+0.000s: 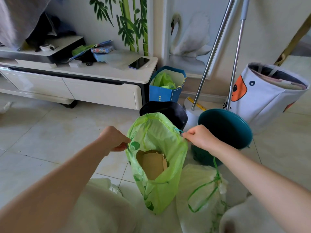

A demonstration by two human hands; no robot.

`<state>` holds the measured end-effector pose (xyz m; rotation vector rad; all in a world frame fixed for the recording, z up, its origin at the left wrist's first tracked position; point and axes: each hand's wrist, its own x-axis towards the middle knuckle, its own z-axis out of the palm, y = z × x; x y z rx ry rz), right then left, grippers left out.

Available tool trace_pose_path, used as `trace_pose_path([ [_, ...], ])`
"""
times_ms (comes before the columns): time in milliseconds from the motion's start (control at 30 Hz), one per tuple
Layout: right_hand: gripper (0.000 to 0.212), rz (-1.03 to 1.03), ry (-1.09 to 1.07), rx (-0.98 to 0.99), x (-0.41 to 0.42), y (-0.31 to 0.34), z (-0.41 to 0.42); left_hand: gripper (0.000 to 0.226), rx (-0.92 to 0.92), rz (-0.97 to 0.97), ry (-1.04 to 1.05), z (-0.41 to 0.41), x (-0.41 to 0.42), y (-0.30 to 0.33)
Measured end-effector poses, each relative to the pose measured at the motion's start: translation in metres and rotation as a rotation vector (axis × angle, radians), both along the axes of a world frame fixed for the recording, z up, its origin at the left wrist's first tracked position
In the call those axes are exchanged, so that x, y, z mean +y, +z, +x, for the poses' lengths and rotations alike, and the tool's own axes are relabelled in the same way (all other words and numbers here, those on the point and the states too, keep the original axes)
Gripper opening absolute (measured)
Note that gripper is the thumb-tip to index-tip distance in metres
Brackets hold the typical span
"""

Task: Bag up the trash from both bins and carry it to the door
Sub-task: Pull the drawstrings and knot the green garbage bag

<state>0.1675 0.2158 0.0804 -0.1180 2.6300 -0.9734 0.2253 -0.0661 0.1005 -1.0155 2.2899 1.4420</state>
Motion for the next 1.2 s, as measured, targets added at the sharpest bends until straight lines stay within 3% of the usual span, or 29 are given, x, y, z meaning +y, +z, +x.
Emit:
trace_pose_path([
  [133, 0.015, -0.183, -0.044, -0.044, -0.009, -0.001, -0.001, 0.01, 0.003, 0.047, -0.055, -0.001, 0.002, 0.008],
  [267, 0.014, -0.402, -0.163, -0.21, -0.019, 0.005, -0.007, 0.014, 0.056, 0.041, -0.127, -0.002, 0.006, 0.013],
  [333, 0.019, -0.388, -0.16, -0.289, -0.019, 0.01, -0.008, 0.015, 0.081, 0.017, -0.173, -0.003, 0.011, 0.016],
  [400, 0.02, -0.276, -0.068, -0.207, -0.019, 0.019, -0.006, 0.014, 0.164, -0.005, -0.193, -0.005, 0.016, 0.019],
  [467, 0.02, -0.32, -0.022, -0.067, -0.021, 0.033, -0.007, 0.012, 0.289, -0.01, -0.179, -0.007, 0.021, 0.023],
  [667, 0.017, -0.847, -0.051, 0.143, -0.017, 0.085, -0.008, 0.016, 0.798, 0.027, -0.079, -0.01, 0.035, 0.061],
  [733, 0.017, -0.932, -0.052, 0.165, -0.015, 0.095, -0.005, 0.016, 0.862, 0.066, -0.082, -0.009, 0.039, 0.067],
  [1033, 0.017, -0.682, 0.002, 0.169, -0.025, 0.087, 0.011, 0.018, 0.793, 0.075, -0.228, -0.008, 0.064, 0.06],
  [1200, 0.006, -0.556, 0.019, 0.156, -0.029, 0.082, 0.016, 0.027, 0.77, 0.122, -0.303, -0.004, 0.08, 0.058],
])
